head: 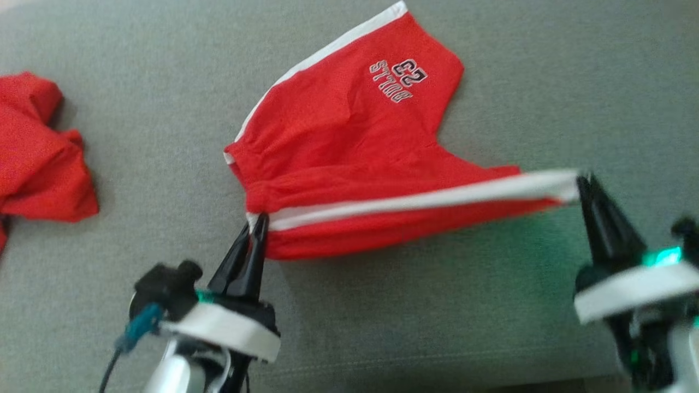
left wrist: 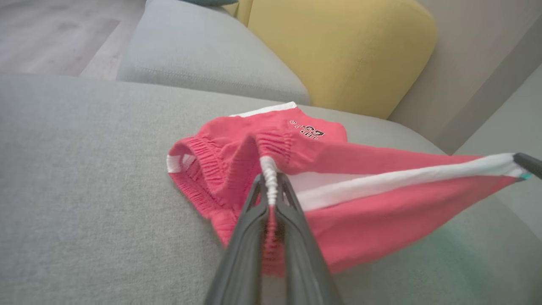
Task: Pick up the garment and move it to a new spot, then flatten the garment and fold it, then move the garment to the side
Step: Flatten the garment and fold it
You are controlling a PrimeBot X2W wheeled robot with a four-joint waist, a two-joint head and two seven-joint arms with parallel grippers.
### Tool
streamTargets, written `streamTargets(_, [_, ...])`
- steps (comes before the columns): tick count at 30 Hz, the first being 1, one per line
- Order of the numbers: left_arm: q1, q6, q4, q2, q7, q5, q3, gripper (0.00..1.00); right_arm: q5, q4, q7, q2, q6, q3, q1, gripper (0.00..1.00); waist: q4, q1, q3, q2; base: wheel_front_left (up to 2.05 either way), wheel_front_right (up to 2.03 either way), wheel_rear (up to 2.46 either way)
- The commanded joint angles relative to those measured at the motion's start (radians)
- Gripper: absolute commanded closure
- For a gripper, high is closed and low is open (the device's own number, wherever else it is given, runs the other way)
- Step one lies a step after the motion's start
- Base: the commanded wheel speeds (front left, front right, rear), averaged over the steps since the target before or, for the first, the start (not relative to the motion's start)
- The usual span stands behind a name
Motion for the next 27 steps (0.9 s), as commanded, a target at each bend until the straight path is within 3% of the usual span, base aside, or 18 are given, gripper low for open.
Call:
streamTargets(1, [-0.057, -0.007, -0.025, 0.005, 0.002, -0.011, 0.031, 1.0, 0.006, -0.026, 0.004, -0.029, 0.004, 0.018, -0.07, 1.0, 0.012, 0.0, 0.019, -0.0001, 0.0, 0.0, 0.0])
streamTargets(15, [-0.432, -0.051, 0.219, -0.003, -0.053, -0.209, -0.023, 1.0, 0.096, 0.423, 0.006, -0.192, 0.004, 0.208, -0.692, 1.0, 0.174, 0.0, 0.222, -0.0001, 0.0, 0.0, 0.0])
streamTargets(27, [-0.695, -0.03, 0.441, -0.004, -0.135, -0.389, -0.146, 1.0, 0.172, 0.811, -0.083, -0.215, 0.004, 0.399, -1.072, 1.0, 0.244, 0.0, 0.329, -0.0001, 0.0, 0.0, 0.0])
